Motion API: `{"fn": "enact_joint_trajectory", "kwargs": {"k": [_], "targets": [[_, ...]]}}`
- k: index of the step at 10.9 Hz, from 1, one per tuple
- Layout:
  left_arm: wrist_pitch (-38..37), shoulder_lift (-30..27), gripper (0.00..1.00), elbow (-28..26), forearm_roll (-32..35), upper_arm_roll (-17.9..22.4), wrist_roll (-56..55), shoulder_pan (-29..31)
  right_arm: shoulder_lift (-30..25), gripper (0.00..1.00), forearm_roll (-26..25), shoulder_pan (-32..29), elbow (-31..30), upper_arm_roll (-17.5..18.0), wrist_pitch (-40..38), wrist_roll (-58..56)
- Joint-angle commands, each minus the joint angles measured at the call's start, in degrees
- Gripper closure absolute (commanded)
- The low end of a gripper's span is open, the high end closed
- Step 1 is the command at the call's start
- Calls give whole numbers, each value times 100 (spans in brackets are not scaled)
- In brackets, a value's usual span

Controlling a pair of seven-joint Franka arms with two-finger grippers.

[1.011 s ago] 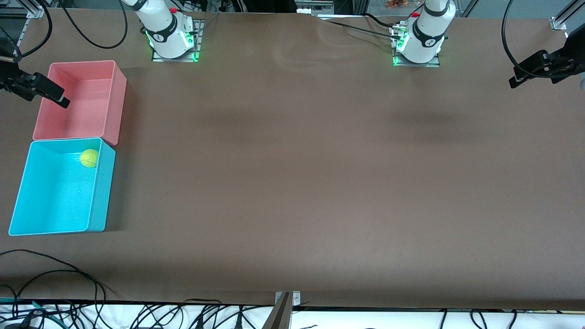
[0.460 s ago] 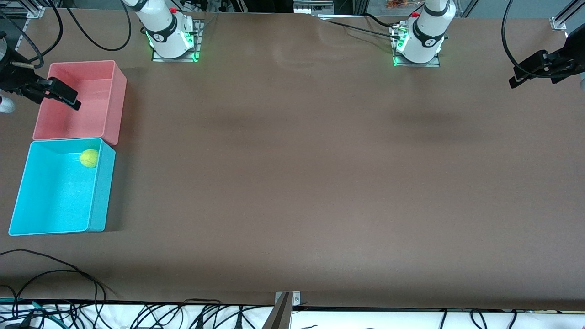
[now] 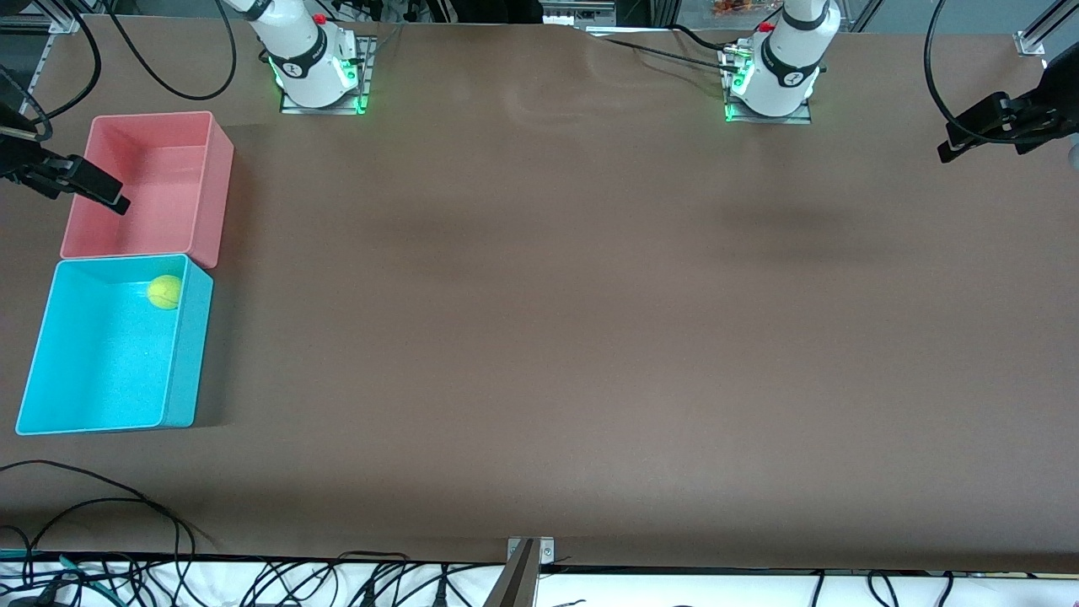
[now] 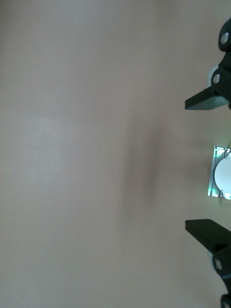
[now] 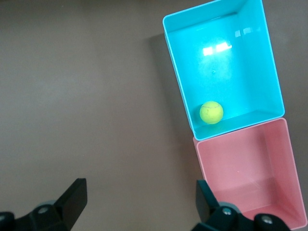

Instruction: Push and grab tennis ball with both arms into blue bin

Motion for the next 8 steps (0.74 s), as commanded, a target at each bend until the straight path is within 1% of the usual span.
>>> {"fn": "enact_joint_trajectory", "kwargs": {"k": [1, 4, 8], "targets": [[-116, 40, 0, 121, -57, 4, -75, 21, 82, 0, 19, -87, 164, 35, -59, 67], [-116, 40, 0, 130, -66, -5, -75, 21, 169, 0, 19, -122, 401, 35, -164, -3], [-125, 48, 0, 95, -57, 4, -66, 82, 204, 0, 28, -351, 419, 70, -173, -21]]}}
